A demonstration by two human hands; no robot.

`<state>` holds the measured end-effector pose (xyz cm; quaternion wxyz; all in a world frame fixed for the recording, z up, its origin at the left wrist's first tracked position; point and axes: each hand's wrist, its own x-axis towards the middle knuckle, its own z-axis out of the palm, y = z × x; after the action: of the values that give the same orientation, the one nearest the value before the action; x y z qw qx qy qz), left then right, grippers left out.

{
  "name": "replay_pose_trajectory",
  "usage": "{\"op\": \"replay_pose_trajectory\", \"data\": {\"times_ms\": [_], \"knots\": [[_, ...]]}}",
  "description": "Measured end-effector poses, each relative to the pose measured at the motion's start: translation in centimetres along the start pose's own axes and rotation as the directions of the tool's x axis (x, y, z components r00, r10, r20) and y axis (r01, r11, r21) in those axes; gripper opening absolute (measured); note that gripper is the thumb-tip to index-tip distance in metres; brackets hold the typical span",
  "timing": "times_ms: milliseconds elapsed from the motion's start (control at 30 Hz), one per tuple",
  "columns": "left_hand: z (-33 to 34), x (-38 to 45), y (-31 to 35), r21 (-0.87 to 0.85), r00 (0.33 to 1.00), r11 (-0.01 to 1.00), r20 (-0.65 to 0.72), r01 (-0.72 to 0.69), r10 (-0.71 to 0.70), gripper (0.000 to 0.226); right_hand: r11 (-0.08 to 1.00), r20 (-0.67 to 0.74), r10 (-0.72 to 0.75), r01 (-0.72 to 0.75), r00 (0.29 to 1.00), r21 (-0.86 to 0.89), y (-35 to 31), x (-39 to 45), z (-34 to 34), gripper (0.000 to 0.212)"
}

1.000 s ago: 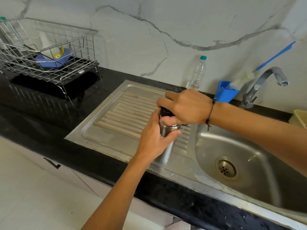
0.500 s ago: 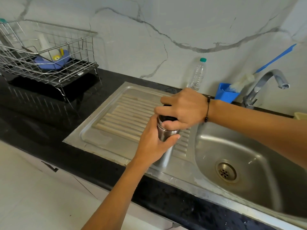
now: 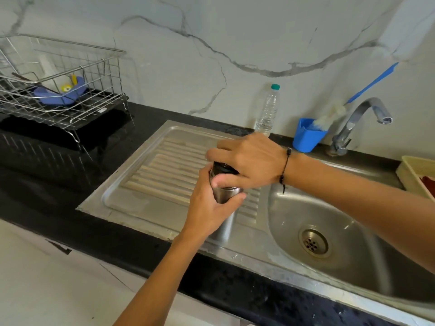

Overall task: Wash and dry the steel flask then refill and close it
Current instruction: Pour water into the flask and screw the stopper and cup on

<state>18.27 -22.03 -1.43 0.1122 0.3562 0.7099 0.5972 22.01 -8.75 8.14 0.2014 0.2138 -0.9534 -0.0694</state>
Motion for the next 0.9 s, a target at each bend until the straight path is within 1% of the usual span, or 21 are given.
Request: {"op": "replay_pose_trajectory", "data": {"times_ms": [67,100,167,233,333,400,467,500,600,667,733,800,833,867,900], "knots": [[-0.3,0.3,-0.2,-0.075,0.995,0.996,0.094,0.053,-0.046,0.066,0.981,0.035,-0.191,0.191,0.981,-0.015,0.8,0.5,-0.3,0.058],[-0.3,0.4,-0.2,-0.087,0.991,0.993,0.115,0.081,-0.071,0.068,0.967,0.026,-0.252,0.253,0.967,-0.02,1.0,0.8,-0.2,0.056],[-0.2,0.7,-0.4,-0.087,0.987,0.989,0.118,0.12,-0.109,0.07,0.949,-0.022,-0.315,0.315,0.949,-0.005,1.4,1.2,0.3,0.052],[0.1,0.9,-0.5,-0.071,0.991,0.991,0.081,0.114,-0.108,0.066,0.949,-0.095,-0.313,0.315,0.945,-0.002,1.5,1.2,0.9,0.042],[0.9,0.7,-0.5,-0.111,0.995,0.989,-0.002,0.098,-0.099,0.058,0.974,-0.147,-0.228,0.224,0.962,-0.047,1.2,0.6,1.6,0.028],[1.4,0.8,-0.5,-0.117,0.995,0.991,-0.069,0.064,-0.072,0.06,0.986,-0.154,-0.157,0.145,0.976,-0.083,0.7,0.4,1.8,0.026],[1.8,0.8,-0.7,-0.105,0.994,0.994,-0.104,0.013,-0.024,0.063,0.992,-0.178,-0.088,0.071,0.98,-0.1,0.1,0.2,1.9,0.026],[1.8,0.8,-0.8,-0.097,0.993,0.995,-0.116,0.012,-0.023,0.064,0.994,-0.193,-0.057,0.037,0.98,-0.105,-0.1,0.2,1.9,0.026],[2.0,1.0,-1.1,-0.052,0.989,0.997,-0.134,0.056,-0.062,0.063,0.991,-0.236,0.029,-0.059,0.971,-0.12,-0.8,0.2,1.9,0.026],[2.1,1.2,-1.5,0.002,0.989,0.996,-0.116,0.091,-0.09,0.063,0.986,-0.245,0.094,-0.125,0.965,-0.114,-1.4,0.1,1.9,0.027],[2.0,1.3,-1.6,-0.009,0.99,0.993,-0.085,0.114,-0.114,0.068,0.973,-0.254,0.187,-0.214,0.949,-0.084,-2.0,0.1,1.9,0.031],[1.6,1.0,-1.4,-0.077,0.99,0.989,-0.062,0.124,-0.129,0.071,0.954,-0.213,0.287,-0.299,0.934,-0.028,-2.5,0.0,1.6,0.044],[1.5,0.9,-1.2,-0.106,0.991,0.987,-0.05,0.118,-0.124,0.072,0.932,-0.152,0.361,-0.358,0.92,0.053,-2.5,-0.1,1.3,0.053],[1.3,0.8,-1.0,-0.123,0.993,0.987,-0.043,0.104,-0.109,0.074,0.879,-0.055,0.459,-0.444,0.887,0.176,-2.3,-0.3,1.0,0.062],[1.3,0.7,-0.9,-0.127,0.995,0.988,-0.038,0.092,-0.098,0.074,0.785,0.04,0.551,-0.534,0.834,0.315,-1.9,-0.6,0.8,0.071]]}}
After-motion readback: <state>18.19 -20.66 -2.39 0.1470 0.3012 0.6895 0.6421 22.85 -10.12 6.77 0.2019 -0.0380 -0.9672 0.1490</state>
